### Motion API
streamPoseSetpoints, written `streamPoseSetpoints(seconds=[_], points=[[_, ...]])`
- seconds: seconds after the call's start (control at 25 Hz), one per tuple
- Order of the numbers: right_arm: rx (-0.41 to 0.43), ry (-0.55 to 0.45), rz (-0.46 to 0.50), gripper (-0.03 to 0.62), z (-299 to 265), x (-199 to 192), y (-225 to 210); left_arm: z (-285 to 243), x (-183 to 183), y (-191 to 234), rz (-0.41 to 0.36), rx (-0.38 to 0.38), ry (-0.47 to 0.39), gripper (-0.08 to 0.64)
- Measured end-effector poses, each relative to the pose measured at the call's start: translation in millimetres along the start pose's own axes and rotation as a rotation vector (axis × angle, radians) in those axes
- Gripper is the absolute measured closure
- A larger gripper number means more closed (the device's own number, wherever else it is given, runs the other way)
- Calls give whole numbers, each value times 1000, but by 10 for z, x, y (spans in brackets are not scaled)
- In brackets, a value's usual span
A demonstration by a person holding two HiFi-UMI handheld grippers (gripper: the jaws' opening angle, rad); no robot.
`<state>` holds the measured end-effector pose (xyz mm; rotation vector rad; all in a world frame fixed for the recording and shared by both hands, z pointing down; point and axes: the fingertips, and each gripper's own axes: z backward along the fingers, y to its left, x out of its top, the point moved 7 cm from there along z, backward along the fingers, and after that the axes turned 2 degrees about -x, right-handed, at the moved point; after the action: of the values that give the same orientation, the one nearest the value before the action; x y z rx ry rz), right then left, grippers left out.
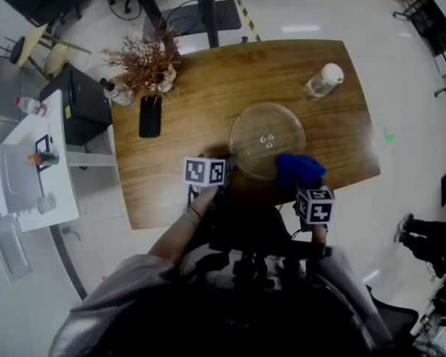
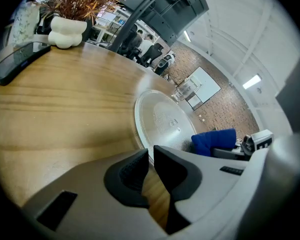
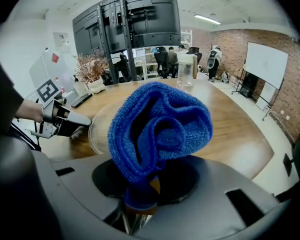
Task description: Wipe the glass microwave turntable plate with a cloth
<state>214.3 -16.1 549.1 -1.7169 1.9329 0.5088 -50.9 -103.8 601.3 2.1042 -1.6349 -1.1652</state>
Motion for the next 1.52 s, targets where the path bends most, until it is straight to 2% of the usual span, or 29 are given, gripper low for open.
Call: streamPoseSetpoints(seconds=[0.12, 0.32, 0.4, 0.52, 0.6, 0.68, 0.76, 0.8, 0.96, 1.08, 1.28, 1.52], points=[[-3, -4, -53, 474, 21, -38, -36, -2, 4, 1, -2, 1, -2, 532], [-1, -38, -77, 474, 87, 33, 47, -2, 1, 2, -5, 1, -5, 532], [-2, -57, -79, 474, 131, 62, 66, 25, -10, -3, -18, -17, -27, 532], [-19, -79, -86, 474, 226, 58, 76, 109, -38, -9, -28, -83, -106, 532], [-32, -89, -98, 474, 295, 30, 91, 178, -79, 11, 19, -147, -172, 532], [-44, -96, -114, 474, 361, -12, 115, 249, -158, 53, 113, -210, -222, 532], [-53, -108, -139, 474, 422, -69, 162, 338, -238, 104, 171, -241, -248, 533], [-57, -115, -155, 474, 454, -108, 196, 391, -264, 125, 168, -247, -252, 534], [-71, -148, -241, 474, 578, -292, 358, 618, -235, 135, 81, -277, -266, 556], [-66, -180, -298, 474, 671, -414, 518, 766, -184, 115, 69, -309, -279, 565], [-87, -176, -308, 474, 872, -658, 705, 870, -247, 64, 63, -349, -279, 565], [-115, -185, -321, 476, 1021, -830, 661, 872, -392, -123, 57, -383, -269, 565]])
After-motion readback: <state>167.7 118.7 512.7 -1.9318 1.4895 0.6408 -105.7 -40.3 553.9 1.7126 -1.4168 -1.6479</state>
